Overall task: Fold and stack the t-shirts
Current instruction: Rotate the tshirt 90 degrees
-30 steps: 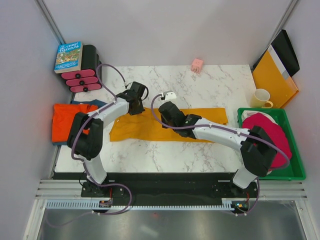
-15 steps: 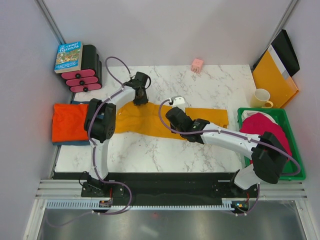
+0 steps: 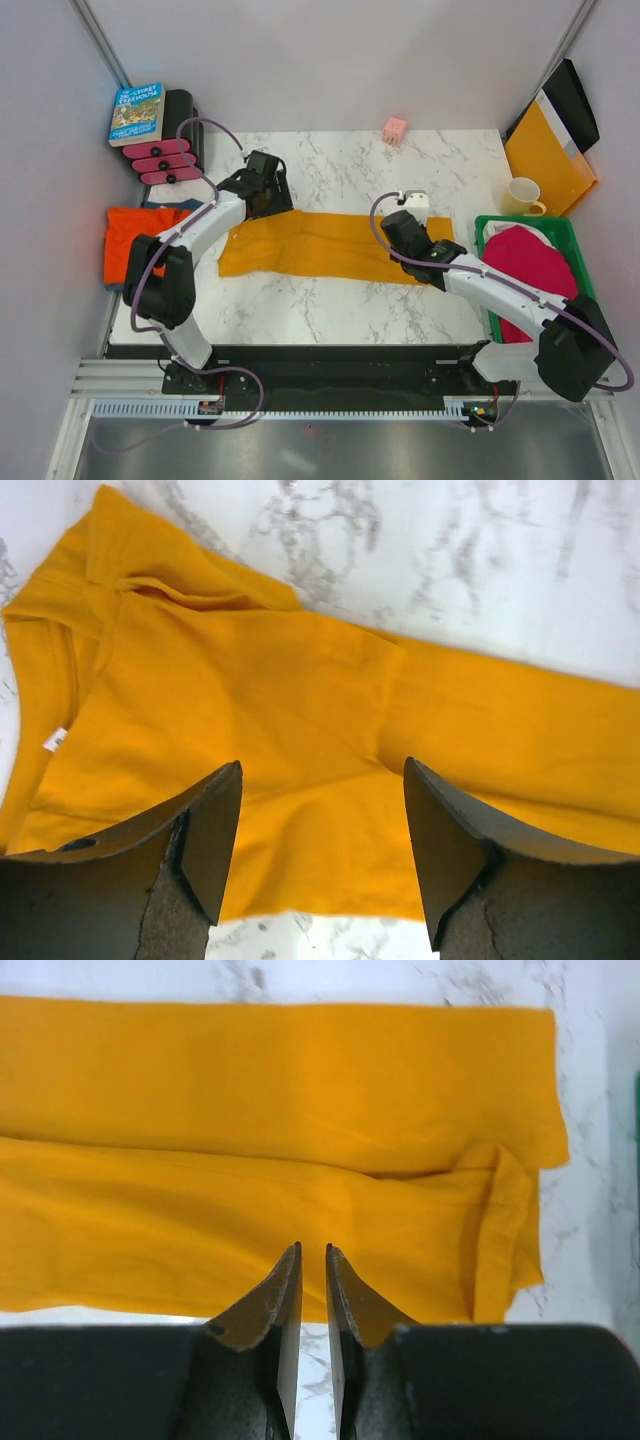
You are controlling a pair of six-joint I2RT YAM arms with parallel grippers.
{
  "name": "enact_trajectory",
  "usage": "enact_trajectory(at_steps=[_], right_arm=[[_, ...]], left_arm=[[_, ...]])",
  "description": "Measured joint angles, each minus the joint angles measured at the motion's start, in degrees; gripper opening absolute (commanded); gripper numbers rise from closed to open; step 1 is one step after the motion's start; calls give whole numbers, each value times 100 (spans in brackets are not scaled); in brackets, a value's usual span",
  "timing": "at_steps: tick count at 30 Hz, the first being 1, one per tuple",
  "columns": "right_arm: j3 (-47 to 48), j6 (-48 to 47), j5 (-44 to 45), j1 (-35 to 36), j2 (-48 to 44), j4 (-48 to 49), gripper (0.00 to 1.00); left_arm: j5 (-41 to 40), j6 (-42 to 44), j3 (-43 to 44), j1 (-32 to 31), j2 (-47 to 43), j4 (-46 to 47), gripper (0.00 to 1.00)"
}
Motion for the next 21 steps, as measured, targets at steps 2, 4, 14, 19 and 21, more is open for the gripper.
enact_trajectory(at_steps=[2, 4, 14, 19, 21], right_arm=[[-212, 79, 59, -133, -31, -87, 21], [-426, 175, 70, -179, -15, -190, 17], [-721, 822, 59, -492, 382, -422, 11], [-730, 1200, 61, -887, 444, -704, 11], [-730, 1320, 48, -1097, 444, -817, 11]], left_arm=[[66, -31, -168, -142, -385, 105, 70], [129, -76, -391, -376, -619, 227, 69], [629, -358, -1552, -678, -72, 326, 65], [778, -529, -1554, -533, -61, 337, 64], [868, -599, -1554, -463, -57, 330, 64]])
